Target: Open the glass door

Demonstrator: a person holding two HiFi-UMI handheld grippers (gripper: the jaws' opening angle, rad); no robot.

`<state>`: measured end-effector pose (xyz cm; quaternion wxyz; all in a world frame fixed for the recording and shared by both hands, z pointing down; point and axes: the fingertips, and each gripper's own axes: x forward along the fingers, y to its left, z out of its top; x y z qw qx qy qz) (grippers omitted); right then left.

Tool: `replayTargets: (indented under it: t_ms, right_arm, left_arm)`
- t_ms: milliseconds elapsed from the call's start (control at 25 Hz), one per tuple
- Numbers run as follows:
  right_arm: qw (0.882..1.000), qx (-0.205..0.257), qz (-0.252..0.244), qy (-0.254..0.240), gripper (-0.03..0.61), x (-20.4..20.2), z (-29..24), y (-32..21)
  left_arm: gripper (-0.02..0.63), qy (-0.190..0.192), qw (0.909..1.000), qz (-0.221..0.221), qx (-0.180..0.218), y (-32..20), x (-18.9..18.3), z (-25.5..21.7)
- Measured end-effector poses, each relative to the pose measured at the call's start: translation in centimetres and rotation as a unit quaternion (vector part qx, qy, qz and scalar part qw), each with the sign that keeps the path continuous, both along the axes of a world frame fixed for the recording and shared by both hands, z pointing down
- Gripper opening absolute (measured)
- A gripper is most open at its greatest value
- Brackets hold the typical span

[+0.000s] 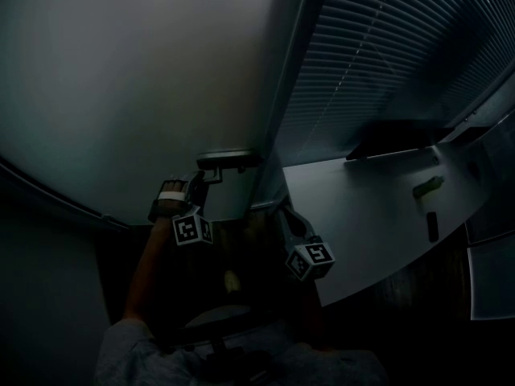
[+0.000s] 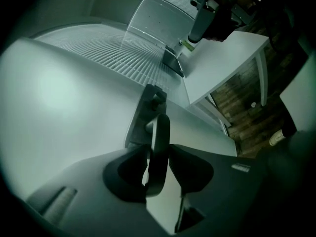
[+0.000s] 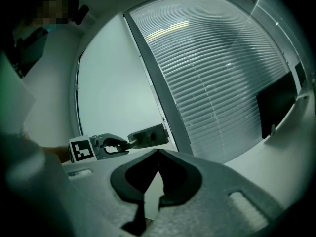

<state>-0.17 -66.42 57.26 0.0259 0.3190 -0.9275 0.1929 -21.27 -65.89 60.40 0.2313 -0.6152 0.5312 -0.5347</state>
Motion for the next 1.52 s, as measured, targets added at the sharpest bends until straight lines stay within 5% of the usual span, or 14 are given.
replayTargets:
  t_ms: [520, 1520]
  right_arm:
    - [1.000, -0.001, 0.003, -0.007, 0.002, 1.3, 0.0, 0.3]
    - [1.000, 0.000, 0.029, 0.008, 0.002, 3.2, 0.4, 2.1]
  left_arm:
    - [0.107, -0.058, 0.9975, -0.026, -0.029, -0.1, -0.4, 0.6]
    - [0.104, -0.044, 0.9980, -0.010, -0.045, 1.0, 0.0, 1.1]
